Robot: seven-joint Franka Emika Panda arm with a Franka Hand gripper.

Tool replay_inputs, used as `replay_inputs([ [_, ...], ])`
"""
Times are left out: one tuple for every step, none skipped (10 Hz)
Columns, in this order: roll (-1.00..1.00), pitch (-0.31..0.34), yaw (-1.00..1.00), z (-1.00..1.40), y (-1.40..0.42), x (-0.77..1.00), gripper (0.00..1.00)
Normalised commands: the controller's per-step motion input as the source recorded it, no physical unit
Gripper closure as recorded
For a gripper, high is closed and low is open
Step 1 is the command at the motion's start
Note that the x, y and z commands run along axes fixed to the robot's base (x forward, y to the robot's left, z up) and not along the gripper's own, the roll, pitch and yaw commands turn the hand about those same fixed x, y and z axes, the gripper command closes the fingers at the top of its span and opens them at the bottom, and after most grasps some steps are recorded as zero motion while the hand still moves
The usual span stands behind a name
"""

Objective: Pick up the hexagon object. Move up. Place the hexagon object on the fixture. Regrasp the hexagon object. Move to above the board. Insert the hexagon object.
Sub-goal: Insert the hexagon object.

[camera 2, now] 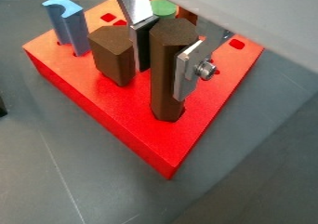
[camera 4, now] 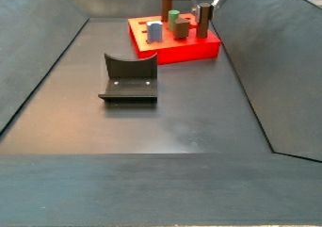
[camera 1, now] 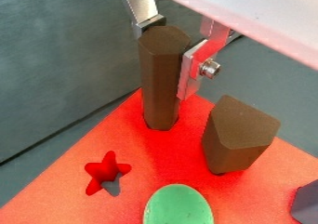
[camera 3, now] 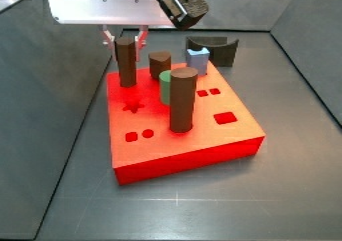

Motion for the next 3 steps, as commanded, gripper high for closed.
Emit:
replay_inputs([
  [0.00,-0.009,0.00,0.00,0.00,0.00,1.00],
  [0.00,0.000,-0.01,0.00,0.00,-0.06,1.00],
  [0.00,0.000,0.00,0.00,0.00,0.00,1.00],
])
